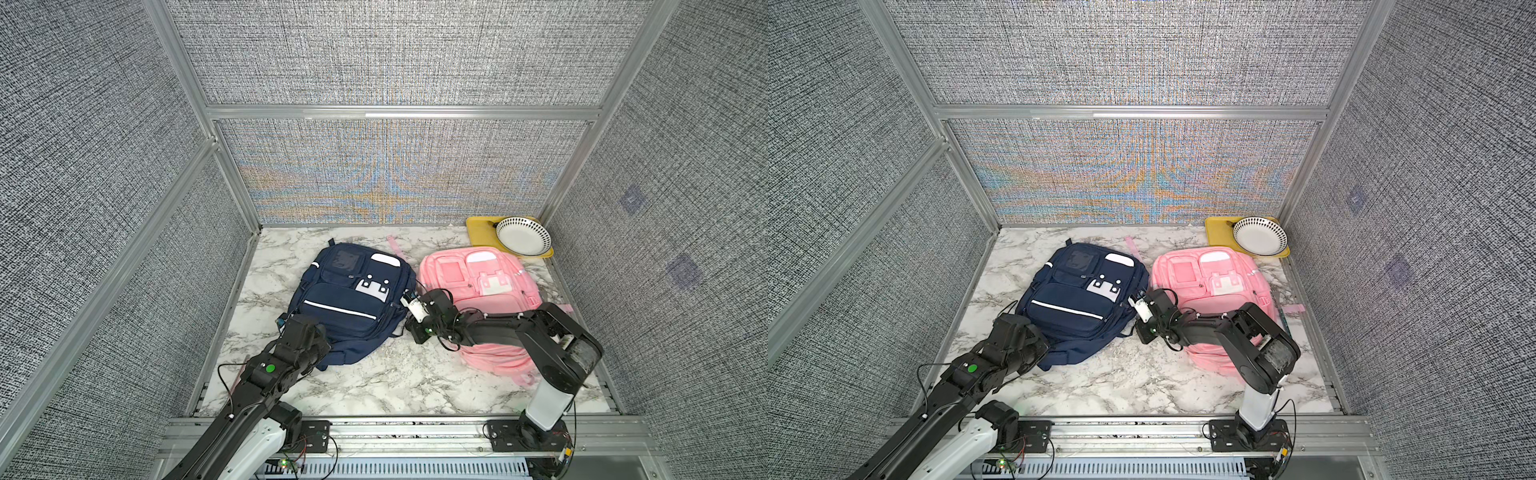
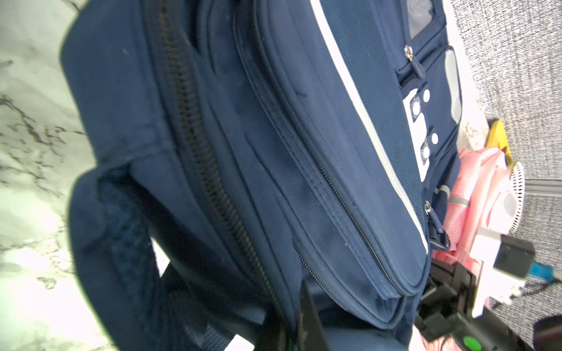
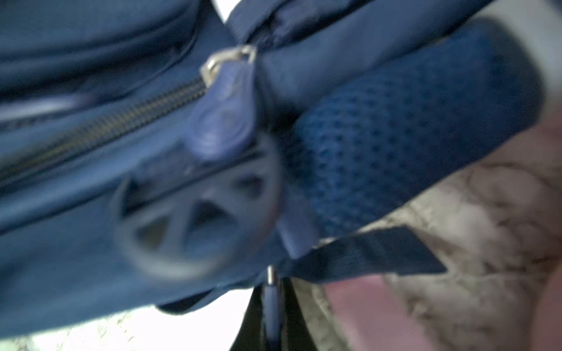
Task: Zip up the backpack
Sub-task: Zip the zipper on the backpack, then place the backpack at the center of the board.
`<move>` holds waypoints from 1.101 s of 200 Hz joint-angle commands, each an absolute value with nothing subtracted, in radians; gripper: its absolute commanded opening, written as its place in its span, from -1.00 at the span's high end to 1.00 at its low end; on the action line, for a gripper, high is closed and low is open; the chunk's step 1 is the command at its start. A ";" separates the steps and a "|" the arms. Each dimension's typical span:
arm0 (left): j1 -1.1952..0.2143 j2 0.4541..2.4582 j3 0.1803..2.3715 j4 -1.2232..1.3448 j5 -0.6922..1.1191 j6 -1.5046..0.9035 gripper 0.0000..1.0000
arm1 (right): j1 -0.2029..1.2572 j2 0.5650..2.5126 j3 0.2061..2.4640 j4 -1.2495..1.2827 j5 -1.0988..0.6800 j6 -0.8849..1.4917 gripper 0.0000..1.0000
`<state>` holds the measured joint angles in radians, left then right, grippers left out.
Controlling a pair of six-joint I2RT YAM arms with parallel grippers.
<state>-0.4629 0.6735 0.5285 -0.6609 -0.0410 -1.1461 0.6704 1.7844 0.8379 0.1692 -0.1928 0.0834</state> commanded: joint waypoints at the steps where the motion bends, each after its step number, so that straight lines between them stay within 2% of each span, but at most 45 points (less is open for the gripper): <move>1: -0.460 0.663 0.513 -0.722 -0.078 -1.144 1.00 | 0.625 1.811 0.878 0.102 -0.097 0.087 1.00; 70: -0.460 0.635 0.403 -0.582 0.048 -1.185 1.00 | 0.605 1.944 1.096 0.020 -0.194 0.051 1.00; 118: -0.473 0.694 0.351 -0.446 0.061 -1.205 0.78 | 0.603 2.042 1.266 -0.044 -0.182 0.059 1.00; 129: -0.474 0.736 0.369 -0.430 0.051 -1.183 0.65 | 0.599 2.042 1.276 -0.044 -0.176 0.066 0.99; 141: -0.473 0.795 0.403 -0.434 0.031 -1.150 0.44 | 0.597 2.043 1.294 -0.066 -0.179 0.061 0.62; 161: -0.473 0.857 0.480 -0.469 0.015 -1.093 -0.11 | 0.598 2.014 1.318 -0.123 -0.180 0.056 -0.04; 172: -0.472 0.871 0.518 -0.511 -0.005 -1.073 -0.39 | 0.598 1.973 1.301 -0.135 -0.174 0.070 -0.58; 183: -0.473 0.865 0.541 -0.551 -0.034 -1.057 -0.61 | 0.600 1.926 1.280 -0.149 -0.166 0.082 -0.92; 188: -0.473 0.858 0.546 -0.564 -0.044 -1.052 -0.71 | 0.601 1.903 1.268 -0.156 -0.160 0.087 -0.95; 193: -0.473 0.849 0.548 -0.574 -0.055 -1.045 -0.95 | 0.603 1.881 1.256 -0.162 -0.152 0.090 -0.95; 195: -0.472 0.846 0.548 -0.576 -0.059 -1.042 -0.99 | 0.604 1.871 1.250 -0.165 -0.149 0.090 -0.95; 220: -0.472 0.824 0.575 -0.628 -0.151 -0.987 -1.00 | 0.607 1.695 1.138 -0.137 -0.042 0.076 -0.95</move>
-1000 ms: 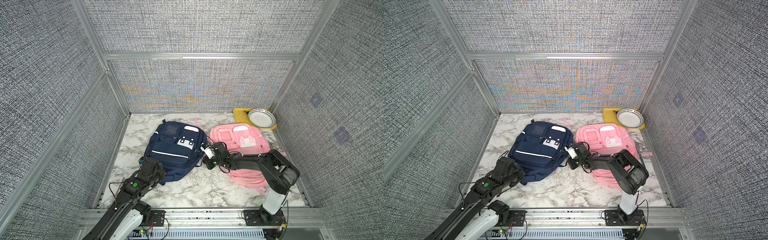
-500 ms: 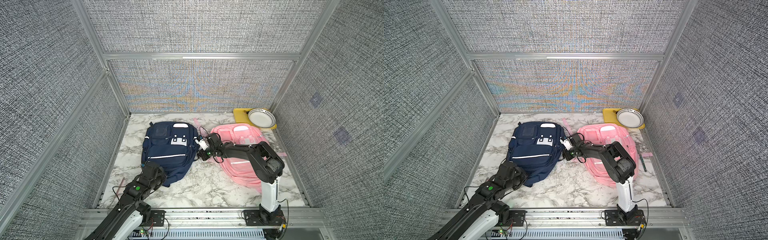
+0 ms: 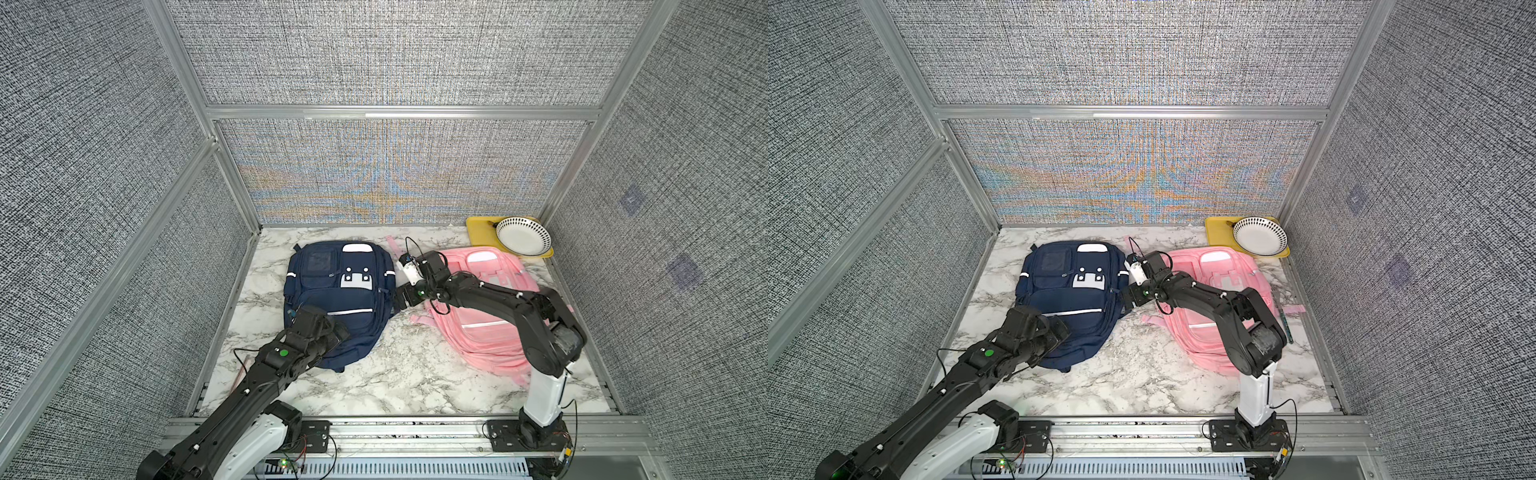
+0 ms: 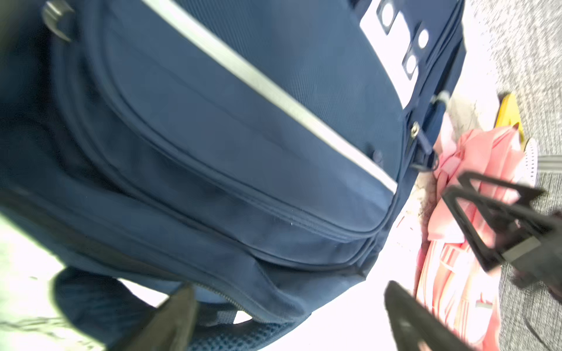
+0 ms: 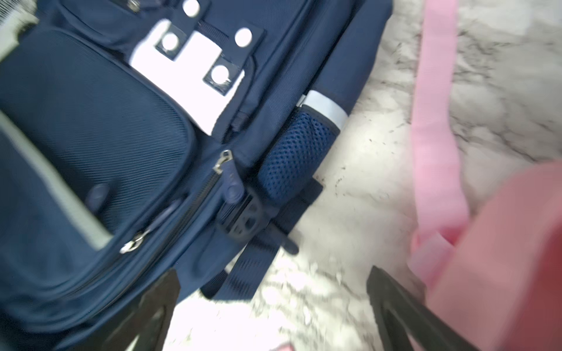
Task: Zip up the backpack
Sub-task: Place the backpack at the center of the board, then reset both arms
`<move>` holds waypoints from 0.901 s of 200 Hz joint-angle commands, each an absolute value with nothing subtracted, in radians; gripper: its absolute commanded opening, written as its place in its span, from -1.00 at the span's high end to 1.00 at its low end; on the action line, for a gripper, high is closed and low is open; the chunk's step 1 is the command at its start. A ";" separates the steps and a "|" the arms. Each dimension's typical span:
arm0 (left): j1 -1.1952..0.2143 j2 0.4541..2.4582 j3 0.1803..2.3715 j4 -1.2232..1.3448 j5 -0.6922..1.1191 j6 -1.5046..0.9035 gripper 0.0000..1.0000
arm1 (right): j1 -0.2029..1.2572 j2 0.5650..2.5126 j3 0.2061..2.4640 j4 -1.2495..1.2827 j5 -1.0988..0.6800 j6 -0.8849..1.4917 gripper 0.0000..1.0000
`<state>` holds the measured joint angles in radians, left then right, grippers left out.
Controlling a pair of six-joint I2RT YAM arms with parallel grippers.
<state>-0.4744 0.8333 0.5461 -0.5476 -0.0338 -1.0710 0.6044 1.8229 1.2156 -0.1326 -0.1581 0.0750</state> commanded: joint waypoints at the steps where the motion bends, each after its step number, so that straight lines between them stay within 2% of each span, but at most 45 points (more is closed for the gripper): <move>1: -0.473 0.826 0.578 -0.631 -0.156 -0.983 -1.00 | 0.607 1.684 1.132 -0.134 -0.032 0.075 -0.95; 29: -0.471 0.901 0.691 -0.655 -0.324 -0.812 -1.00 | 0.557 1.408 0.941 0.047 0.195 0.011 -0.95; 50: -0.471 0.977 0.757 -0.596 -0.560 -0.635 -1.00 | 0.464 1.207 0.740 0.250 0.319 -0.047 -0.95; 66: -0.470 1.033 0.717 -0.409 -0.762 -0.456 -1.00 | 0.373 1.085 0.574 0.412 0.394 -0.083 -0.95; 77: -0.456 1.083 0.673 -0.253 -0.815 -0.332 -1.00 | 0.289 1.027 0.465 0.513 0.414 -0.079 -0.95; 96: -0.431 1.169 0.597 0.037 -0.760 -0.114 -1.00 | 0.151 0.975 0.295 0.672 0.329 -0.030 -0.95; 113: -0.397 1.231 0.553 0.224 -0.710 0.001 -1.00 | 0.076 1.015 0.171 0.874 0.248 -0.008 -0.95; 140: -0.244 1.328 0.409 0.600 -0.495 -0.016 -1.00 | 0.033 1.212 0.158 1.038 0.190 0.018 -0.95; 160: -0.179 1.344 0.407 0.662 -0.376 0.025 -1.00 | 0.034 1.322 0.173 1.150 0.177 0.007 -0.95; 180: -0.096 1.450 0.384 0.788 -0.250 -0.019 -1.00 | 0.033 1.413 0.188 1.219 0.142 0.004 -0.95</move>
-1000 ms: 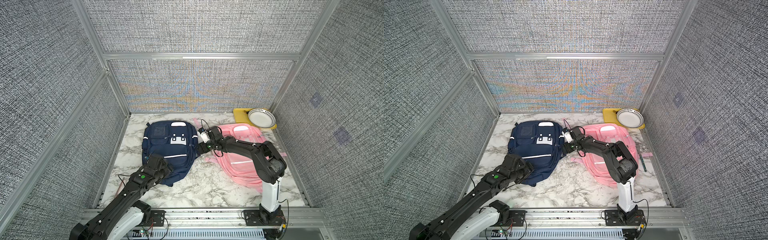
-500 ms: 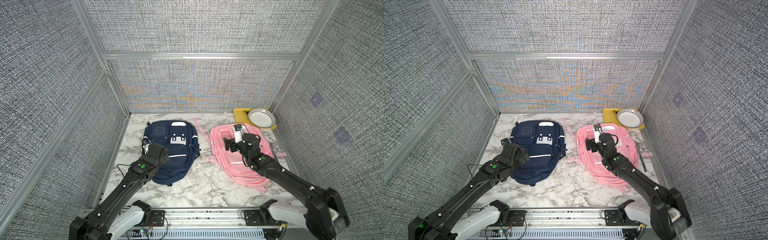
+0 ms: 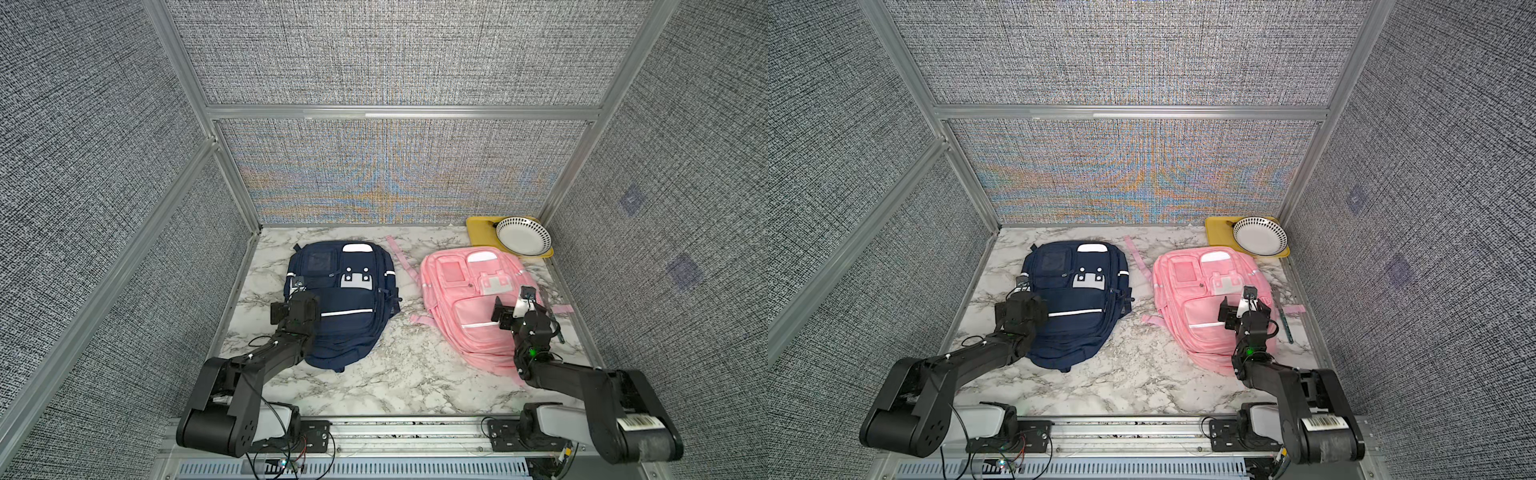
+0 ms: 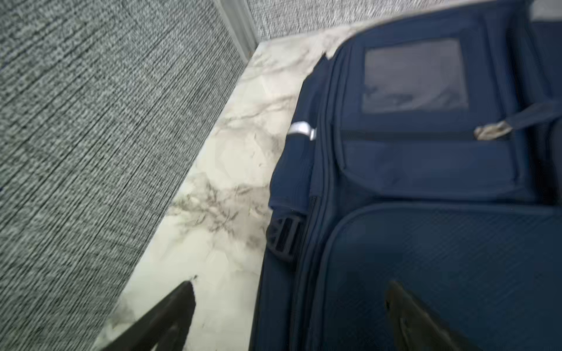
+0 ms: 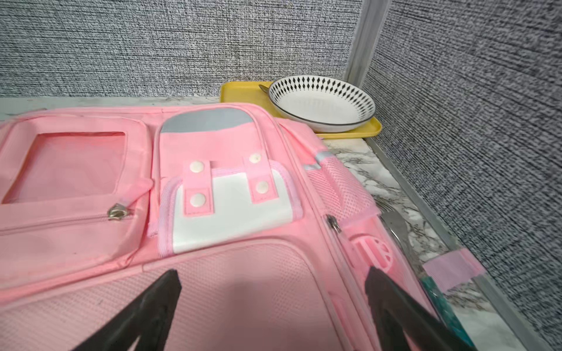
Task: Zip up the backpack
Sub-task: Reset both arms
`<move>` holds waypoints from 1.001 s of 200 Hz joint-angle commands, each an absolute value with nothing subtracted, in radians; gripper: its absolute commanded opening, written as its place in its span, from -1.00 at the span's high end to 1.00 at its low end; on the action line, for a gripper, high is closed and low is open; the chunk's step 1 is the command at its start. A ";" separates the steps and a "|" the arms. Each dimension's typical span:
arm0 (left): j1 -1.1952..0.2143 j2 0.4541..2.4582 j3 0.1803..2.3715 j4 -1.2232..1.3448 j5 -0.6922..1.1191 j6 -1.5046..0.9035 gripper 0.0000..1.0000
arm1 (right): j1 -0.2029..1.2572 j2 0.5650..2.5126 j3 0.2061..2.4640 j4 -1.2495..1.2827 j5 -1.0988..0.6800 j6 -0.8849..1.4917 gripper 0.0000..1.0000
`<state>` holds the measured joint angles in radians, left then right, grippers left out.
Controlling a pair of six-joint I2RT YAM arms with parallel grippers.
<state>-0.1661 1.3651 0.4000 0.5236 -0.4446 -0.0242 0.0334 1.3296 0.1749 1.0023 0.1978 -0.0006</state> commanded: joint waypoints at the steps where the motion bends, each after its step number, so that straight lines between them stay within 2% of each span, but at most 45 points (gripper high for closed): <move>1: -0.092 1.459 0.382 0.797 -0.242 -0.019 -1.00 | 0.033 1.420 0.187 1.227 0.140 0.003 -0.95; 11: -0.072 1.549 0.367 0.947 -0.218 -0.037 -1.00 | 0.032 1.505 0.177 1.325 0.123 -0.004 -0.95; 18: -0.066 1.551 0.376 0.928 -0.175 -0.029 -1.00 | 0.034 1.555 0.183 1.379 0.120 -0.008 -0.95; 27: -0.064 1.504 0.417 0.762 -0.133 -0.004 -1.00 | 0.033 1.510 0.235 1.192 0.124 -0.002 -0.95; 31: -0.063 1.492 0.439 0.703 -0.122 0.003 -1.00 | 0.030 1.507 0.231 1.217 0.110 -0.002 -0.95; 40: -0.064 1.519 0.421 0.793 -0.131 -0.012 -1.00 | 0.028 1.546 0.203 1.327 0.104 -0.005 -0.95; 47: -0.064 1.529 0.407 0.831 -0.133 -0.013 -1.00 | 0.028 1.535 0.214 1.279 0.104 -0.006 -0.95; 54: -0.064 1.522 0.414 0.803 -0.130 -0.012 -1.00 | 0.026 1.512 0.237 1.200 0.103 -0.002 -0.95; 64: -0.064 1.493 0.434 0.721 -0.122 0.004 -1.00 | 0.023 1.532 0.217 1.280 0.097 -0.003 -0.95; 77: -0.064 1.510 0.425 0.770 -0.118 0.001 -1.00 | 0.023 1.514 0.235 1.211 0.097 -0.002 -0.95; 200: -0.061 1.505 0.443 0.720 -0.049 0.031 -1.00 | 0.024 1.519 0.230 1.230 0.095 -0.003 -0.95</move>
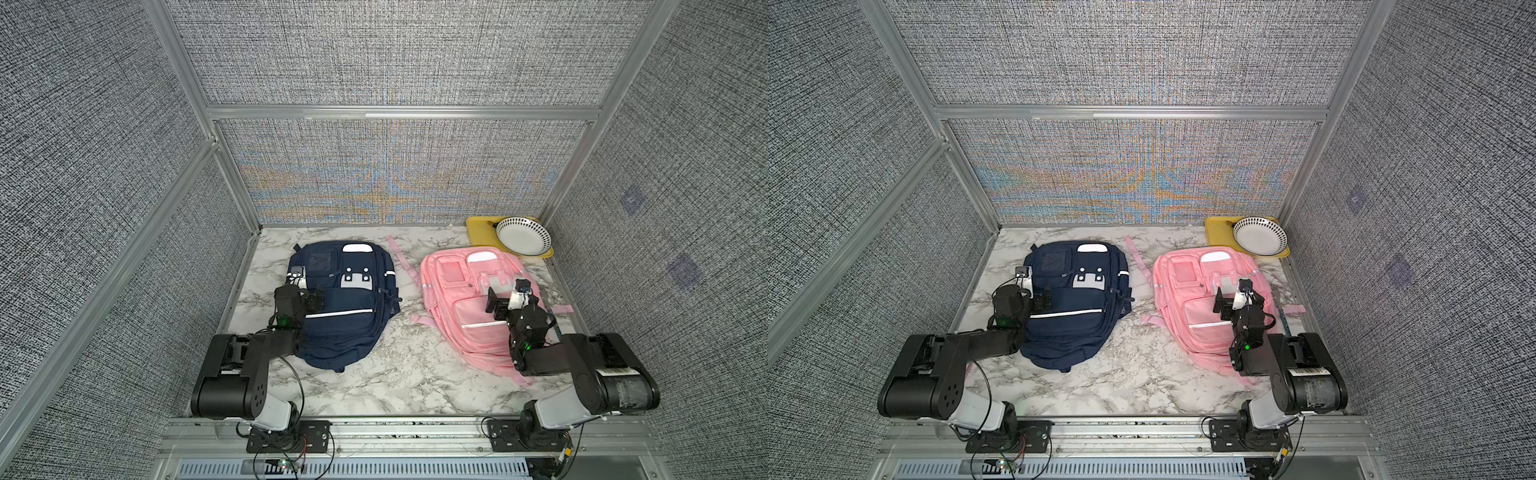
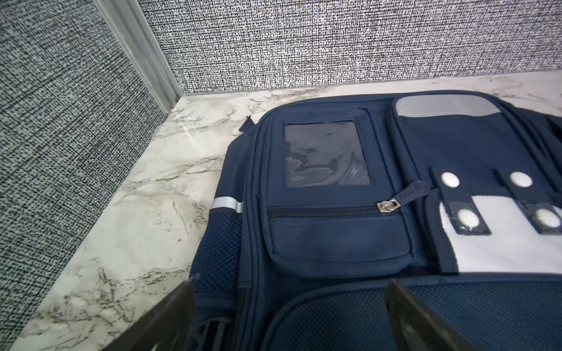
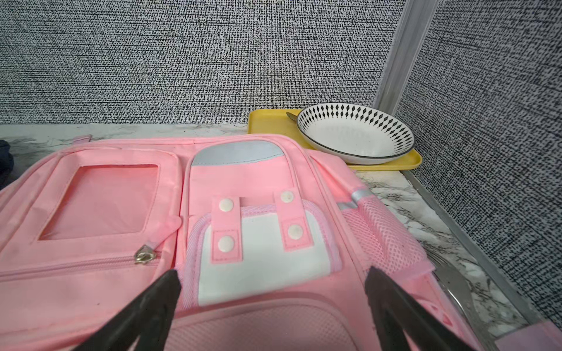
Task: Zip up the backpack
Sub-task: Reset both arms
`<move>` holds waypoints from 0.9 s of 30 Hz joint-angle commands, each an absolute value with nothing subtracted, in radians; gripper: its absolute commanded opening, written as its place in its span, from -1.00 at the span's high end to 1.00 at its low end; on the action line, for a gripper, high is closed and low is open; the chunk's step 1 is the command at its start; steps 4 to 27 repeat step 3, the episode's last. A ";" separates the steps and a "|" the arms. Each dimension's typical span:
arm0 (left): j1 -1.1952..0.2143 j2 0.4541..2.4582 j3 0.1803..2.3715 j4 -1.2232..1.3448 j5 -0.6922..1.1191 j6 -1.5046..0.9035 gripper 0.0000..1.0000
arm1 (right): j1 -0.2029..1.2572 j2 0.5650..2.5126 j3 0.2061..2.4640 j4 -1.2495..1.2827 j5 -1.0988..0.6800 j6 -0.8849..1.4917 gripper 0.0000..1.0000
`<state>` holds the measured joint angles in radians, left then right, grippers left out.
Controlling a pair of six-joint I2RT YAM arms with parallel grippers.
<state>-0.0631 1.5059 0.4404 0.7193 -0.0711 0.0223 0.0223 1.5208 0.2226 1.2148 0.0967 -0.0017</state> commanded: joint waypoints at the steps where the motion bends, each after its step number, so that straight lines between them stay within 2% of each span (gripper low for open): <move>1: -0.061 1.504 0.443 0.721 -0.049 0.031 -1.00 | 0.023 1.518 0.229 1.231 0.095 -0.003 -0.95; 27: -0.061 1.500 0.439 0.724 -0.050 0.032 -1.00 | 0.024 1.519 0.230 1.231 0.095 -0.003 -0.95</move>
